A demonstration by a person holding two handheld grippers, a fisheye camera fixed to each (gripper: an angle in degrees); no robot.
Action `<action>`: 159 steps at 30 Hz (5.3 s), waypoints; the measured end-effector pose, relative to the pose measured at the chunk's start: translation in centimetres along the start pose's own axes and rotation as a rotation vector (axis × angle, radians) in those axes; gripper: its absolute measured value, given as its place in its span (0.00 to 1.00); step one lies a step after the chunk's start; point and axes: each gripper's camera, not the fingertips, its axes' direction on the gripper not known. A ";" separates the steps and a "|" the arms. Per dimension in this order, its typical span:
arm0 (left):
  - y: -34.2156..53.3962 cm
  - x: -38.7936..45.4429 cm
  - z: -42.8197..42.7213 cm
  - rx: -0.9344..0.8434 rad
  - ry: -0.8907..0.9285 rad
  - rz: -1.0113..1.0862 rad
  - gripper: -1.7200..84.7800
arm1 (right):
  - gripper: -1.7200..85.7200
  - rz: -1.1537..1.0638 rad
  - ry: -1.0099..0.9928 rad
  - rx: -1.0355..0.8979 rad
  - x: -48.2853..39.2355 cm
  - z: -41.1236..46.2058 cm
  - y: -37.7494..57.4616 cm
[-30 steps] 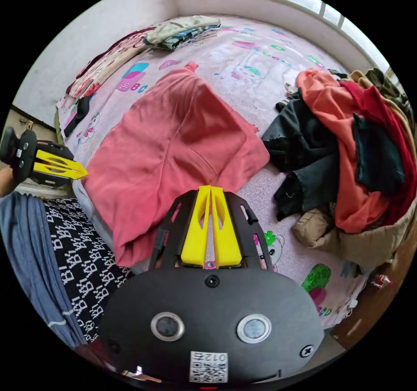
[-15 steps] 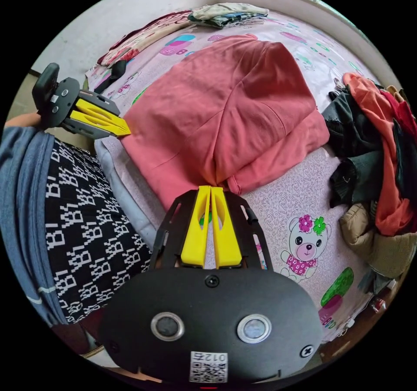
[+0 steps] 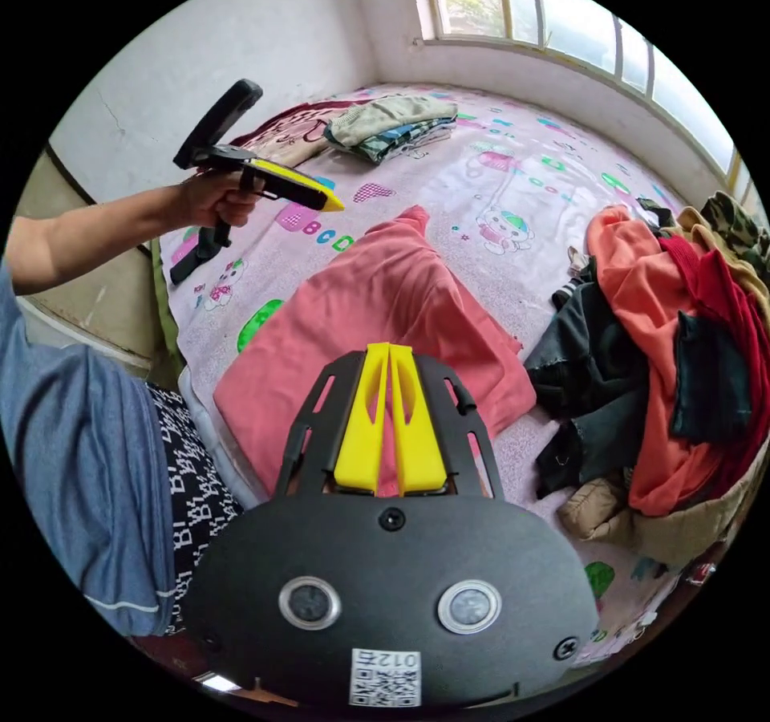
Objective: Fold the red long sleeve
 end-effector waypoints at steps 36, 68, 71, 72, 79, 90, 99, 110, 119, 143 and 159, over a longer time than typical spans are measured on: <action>4.2 -2.8 6.6 -0.153 0.092 -0.129 0.02 | 0.03 0.714 -0.424 0.106 30.5 -5.7 15.0; -8.5 3.8 17.5 -0.475 0.267 0.182 0.02 | 0.23 0.821 -0.994 0.146 43.8 -1.7 31.3; -8.1 1.6 17.7 -0.455 0.347 0.122 0.02 | 0.23 0.752 -1.006 0.083 43.5 0.0 28.4; -8.0 1.2 17.7 -0.449 0.360 0.107 0.02 | 0.22 0.741 -1.007 0.070 43.5 0.3 28.0; -6.1 -3.7 13.8 -0.337 0.395 0.028 0.02 | 0.08 0.751 -0.913 -0.036 42.3 3.0 24.8; 15.7 -16.4 4.0 -0.225 0.438 -0.614 0.10 | 0.03 0.729 -0.725 -0.084 37.5 1.8 18.1; 21.3 -21.8 4.9 0.074 0.768 -0.751 0.19 | 0.02 0.750 -0.724 -0.102 37.3 6.0 16.2; 15.4 -24.0 5.0 -0.185 0.763 -0.516 0.16 | 0.02 0.771 -0.749 -0.082 38.4 11.7 15.4; 13.7 -26.7 -0.5 -0.158 0.836 -0.413 0.12 | 0.02 0.752 -0.808 -0.023 37.9 14.0 14.2; -17.4 -57.9 -42.8 0.058 0.358 -0.134 0.10 | 0.02 0.478 -0.979 0.525 39.6 23.5 -36.1; -13.9 -80.3 -34.7 0.061 0.366 -0.640 0.05 | 0.02 0.739 -0.860 0.338 37.8 56.7 -42.9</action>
